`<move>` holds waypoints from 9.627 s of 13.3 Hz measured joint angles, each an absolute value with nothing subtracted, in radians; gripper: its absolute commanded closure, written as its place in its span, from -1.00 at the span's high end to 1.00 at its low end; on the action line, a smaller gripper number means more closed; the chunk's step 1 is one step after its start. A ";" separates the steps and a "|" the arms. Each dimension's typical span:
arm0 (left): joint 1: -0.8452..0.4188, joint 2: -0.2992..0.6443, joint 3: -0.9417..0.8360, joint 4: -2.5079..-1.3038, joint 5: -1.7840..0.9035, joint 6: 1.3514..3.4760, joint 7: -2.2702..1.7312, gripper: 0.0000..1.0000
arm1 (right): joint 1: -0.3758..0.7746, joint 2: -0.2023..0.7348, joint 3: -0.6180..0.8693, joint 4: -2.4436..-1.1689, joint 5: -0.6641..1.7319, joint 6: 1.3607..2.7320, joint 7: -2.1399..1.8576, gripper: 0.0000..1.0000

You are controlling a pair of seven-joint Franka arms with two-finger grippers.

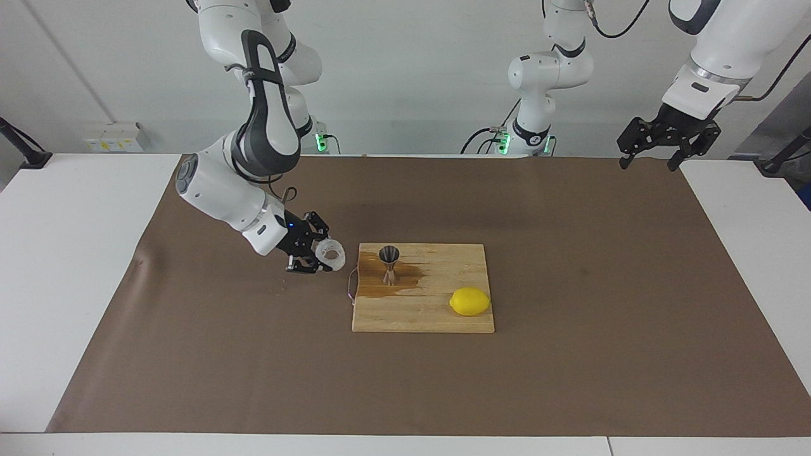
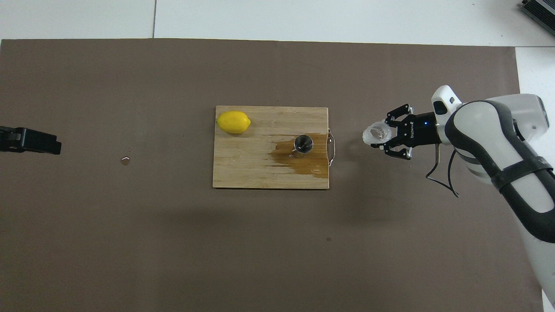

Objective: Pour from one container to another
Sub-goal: 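Lift the white cup with the right gripper and move it over the metal cup, then tilt the white cup with the right gripper to pour into the metal cup, then carry the white cup back and lower it to its spot with the right gripper, then open the right gripper and draw it back from the white cup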

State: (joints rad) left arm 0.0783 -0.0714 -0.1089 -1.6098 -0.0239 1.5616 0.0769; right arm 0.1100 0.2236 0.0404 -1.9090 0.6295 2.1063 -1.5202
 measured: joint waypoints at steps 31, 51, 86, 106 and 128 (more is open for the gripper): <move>0.078 -0.071 -0.109 -1.610 -0.024 1.560 0.077 1.00 | 0.452 0.209 0.042 -1.812 -0.281 2.111 -0.846 -0.02; 0.078 -0.071 -0.109 -1.610 -0.024 1.560 0.077 1.00 | 0.488 0.246 0.043 -1.790 -0.384 2.164 -0.795 -0.02; 0.078 -0.071 -0.109 -1.610 -0.024 1.560 0.077 1.00 | 0.409 0.208 0.042 -1.788 -0.099 2.143 -0.939 -0.02; 0.078 -0.071 -0.109 -1.610 -0.024 1.560 0.077 1.00 | -0.100 0.215 0.035 -2.081 0.635 2.328 -2.057 0.03; 0.078 -0.071 -0.109 -1.610 -0.024 1.560 0.077 1.00 | -0.078 0.058 0.043 -2.073 0.405 2.153 -1.331 1.00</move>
